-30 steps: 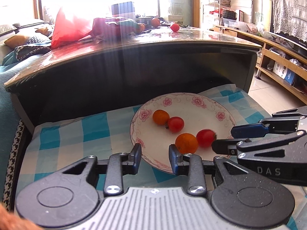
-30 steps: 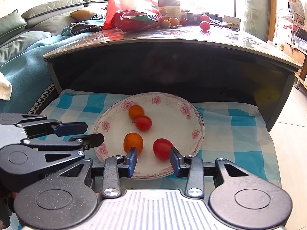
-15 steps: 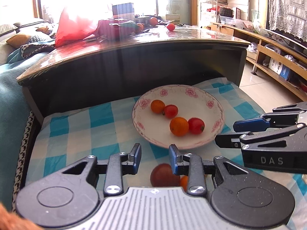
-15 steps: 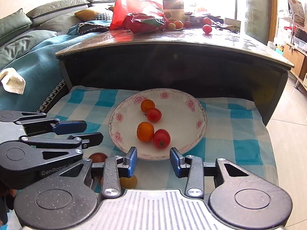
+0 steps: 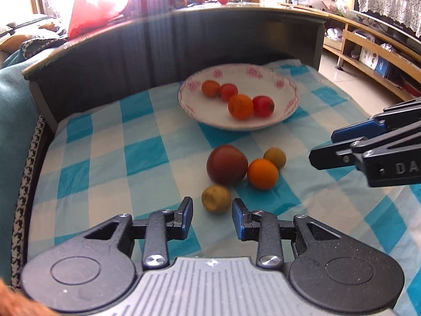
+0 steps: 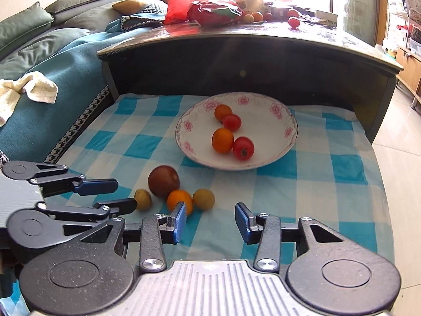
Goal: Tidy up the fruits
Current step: 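Move the left tool to a yellow-brown fruit while the right tool approaches an orange, then grasp the yellow-brown fruit with the left tool while the right tool grasps the orange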
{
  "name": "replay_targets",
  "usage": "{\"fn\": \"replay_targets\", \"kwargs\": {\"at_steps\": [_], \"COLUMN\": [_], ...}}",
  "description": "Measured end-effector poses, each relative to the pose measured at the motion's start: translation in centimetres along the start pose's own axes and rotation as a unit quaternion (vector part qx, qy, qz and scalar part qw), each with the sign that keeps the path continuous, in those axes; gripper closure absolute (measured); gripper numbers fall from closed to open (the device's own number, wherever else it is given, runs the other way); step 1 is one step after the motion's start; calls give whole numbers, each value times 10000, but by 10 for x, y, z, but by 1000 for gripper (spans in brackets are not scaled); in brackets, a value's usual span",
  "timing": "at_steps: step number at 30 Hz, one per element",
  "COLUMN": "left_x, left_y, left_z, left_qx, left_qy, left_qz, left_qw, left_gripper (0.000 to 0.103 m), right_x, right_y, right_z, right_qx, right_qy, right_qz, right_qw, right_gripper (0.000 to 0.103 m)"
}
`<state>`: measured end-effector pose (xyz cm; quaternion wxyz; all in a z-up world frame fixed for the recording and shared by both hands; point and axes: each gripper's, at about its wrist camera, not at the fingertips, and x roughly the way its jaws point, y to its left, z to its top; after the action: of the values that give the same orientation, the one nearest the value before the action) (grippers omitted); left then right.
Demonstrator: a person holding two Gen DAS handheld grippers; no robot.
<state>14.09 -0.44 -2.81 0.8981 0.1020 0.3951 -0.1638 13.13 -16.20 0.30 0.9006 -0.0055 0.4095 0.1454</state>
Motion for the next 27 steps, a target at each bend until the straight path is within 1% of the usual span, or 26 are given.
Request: {"fn": "replay_targets", "kwargs": {"at_steps": [8,11,13,16,23,27], "left_x": [23,23,22,20,11,8], "left_y": [-5,-6,-6,-8,3,10], "left_z": [0,-1,-2,-2,-2,-7], "left_qx": [40,93,97,182,-33,-116], "left_qy": [-8,-80,-106,-166,-197,-153], "left_qz": [-11,31,5,93,9,-21], "left_qw": [10000,9999,9999,9997,9998,9998], "left_gripper": [61,61,65,65,66,66], "right_x": [14,19,23,27,33,47], "right_y": [-4,-5,-5,-4,13,21], "right_z": [0,-1,-1,-1,-5,-5], "right_qx": [19,-20,-58,-59,-162,-205], "right_qy": [102,161,186,220,316,412], "right_qz": [87,141,140,161,593,585], "right_qw": [9999,9998,9997,9996,9976,9972], "right_gripper": [66,66,66,66,66,66]}}
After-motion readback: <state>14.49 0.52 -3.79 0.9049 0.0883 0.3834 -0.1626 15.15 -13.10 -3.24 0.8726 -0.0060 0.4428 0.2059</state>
